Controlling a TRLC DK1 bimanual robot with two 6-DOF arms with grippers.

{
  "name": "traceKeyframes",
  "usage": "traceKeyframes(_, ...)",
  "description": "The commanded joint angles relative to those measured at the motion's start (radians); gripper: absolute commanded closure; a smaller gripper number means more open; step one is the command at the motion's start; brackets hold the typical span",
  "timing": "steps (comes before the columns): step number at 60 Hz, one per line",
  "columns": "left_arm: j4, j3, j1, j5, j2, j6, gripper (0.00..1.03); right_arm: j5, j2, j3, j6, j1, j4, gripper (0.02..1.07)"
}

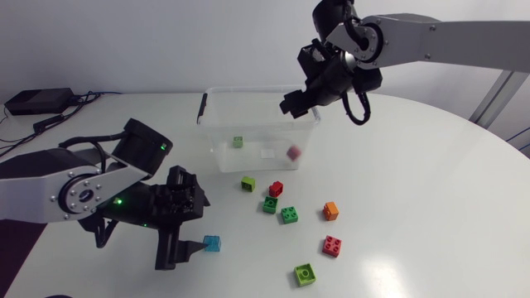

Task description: Place the duplo bricks in the container

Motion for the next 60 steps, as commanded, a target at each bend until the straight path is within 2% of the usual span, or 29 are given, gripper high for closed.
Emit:
traceKeyframes(1, -0.025, -0.028, -0.023, 0.001, 0.033, 0.028, 0.06, 0.009, -0.042, 0.003, -0.014, 0.001, -0.002, 0.2)
traceKeyframes(15, -0.028, -0.045, -0.041, -0.01, 0.143, 0.056, 0.07, 0.009, -0.243, -0.182, -0.012, 0.023, -0.015, 0.2)
traceKeyframes(23, 0.006, -0.034, -0.044, -0.016, 0.203, 0.059, 0.08, 0.006, -0.376, -0.33, -0.005, 0.023, -0.016, 0.2)
traceKeyframes(29, 0.027, -0.022, -0.047, -0.024, 0.249, 0.059, 0.14, 0.004, -0.445, -0.452, 0.005, 0.023, -0.004, 0.2)
traceKeyframes(35, 0.034, -0.01, -0.058, -0.025, 0.294, 0.054, 0.25, 0.004, -0.468, -0.557, 0.012, 0.023, 0.008, 0.2)
traceKeyframes(38, 0.035, -0.003, -0.061, -0.027, 0.309, 0.053, 0.32, 0.004, -0.471, -0.604, 0.017, 0.021, 0.025, 0.2)
traceKeyframes(45, 0.055, 0.003, -0.063, -0.027, 0.318, 0.045, 0.61, 0.004, -0.467, -0.686, 0.034, 0.015, 0.05, 0.2)
traceKeyframes(60, 0.061, 0.035, -0.069, -0.027, 0.324, 0.007, 0.65, -0.006, -0.361, -0.709, 0.069, 0.015, 0.038, 0.2)
